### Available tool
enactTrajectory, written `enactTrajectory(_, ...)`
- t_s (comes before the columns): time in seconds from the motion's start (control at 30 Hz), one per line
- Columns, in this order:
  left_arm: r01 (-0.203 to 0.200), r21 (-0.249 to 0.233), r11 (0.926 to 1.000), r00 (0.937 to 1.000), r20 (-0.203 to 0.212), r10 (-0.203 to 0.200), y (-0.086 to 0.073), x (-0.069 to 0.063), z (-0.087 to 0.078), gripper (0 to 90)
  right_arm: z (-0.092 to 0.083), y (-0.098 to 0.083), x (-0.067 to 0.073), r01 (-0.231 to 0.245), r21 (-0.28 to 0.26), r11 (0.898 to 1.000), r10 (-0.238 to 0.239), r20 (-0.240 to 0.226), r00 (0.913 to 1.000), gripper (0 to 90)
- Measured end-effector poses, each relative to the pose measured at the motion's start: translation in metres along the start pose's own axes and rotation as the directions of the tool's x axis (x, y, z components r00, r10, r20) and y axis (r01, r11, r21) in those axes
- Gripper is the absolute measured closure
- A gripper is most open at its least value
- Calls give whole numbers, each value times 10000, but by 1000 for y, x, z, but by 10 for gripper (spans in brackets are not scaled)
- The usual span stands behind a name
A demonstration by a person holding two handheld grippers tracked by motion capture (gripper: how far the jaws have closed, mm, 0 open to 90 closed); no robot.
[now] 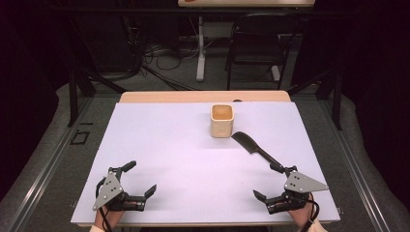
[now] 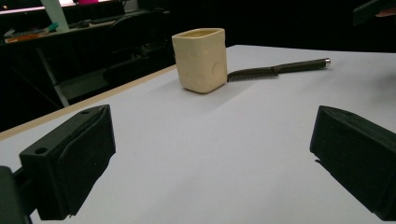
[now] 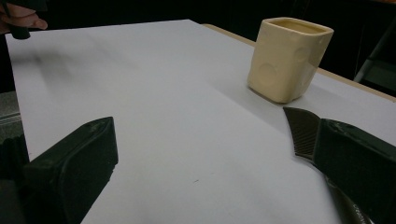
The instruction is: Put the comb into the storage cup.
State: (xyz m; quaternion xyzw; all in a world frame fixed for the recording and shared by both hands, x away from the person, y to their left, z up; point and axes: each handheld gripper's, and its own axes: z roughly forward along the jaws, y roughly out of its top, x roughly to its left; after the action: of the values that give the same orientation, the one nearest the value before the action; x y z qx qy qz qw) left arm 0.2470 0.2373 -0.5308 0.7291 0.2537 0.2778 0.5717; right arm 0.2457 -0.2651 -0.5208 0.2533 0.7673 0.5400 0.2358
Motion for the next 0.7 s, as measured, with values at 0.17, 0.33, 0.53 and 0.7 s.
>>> enactTrajectory(0.17, -60, 15, 10000, 10000, 10, 60, 0, 0, 0, 1, 0, 0, 0, -16, 30, 10000, 16, -30, 10000, 0)
enactTrajectory(0.33, -49, 26, 10000, 10000, 21, 49, 0, 0, 0, 2, 2, 0, 0, -10, 154, 9999, 11, -59, 10000, 0)
enactTrajectory(0.53, -89, -2, 10000, 10000, 13, 89, 0, 0, 0, 2, 3, 0, 0, 24, 244, 9997, -24, 14, 10000, 0)
enactTrajectory(0.7, -79, -5, 10000, 10000, 26, 79, 1, 0, 1, 2, 5, 1, 0, 43, 378, 9993, -48, 123, 9999, 0)
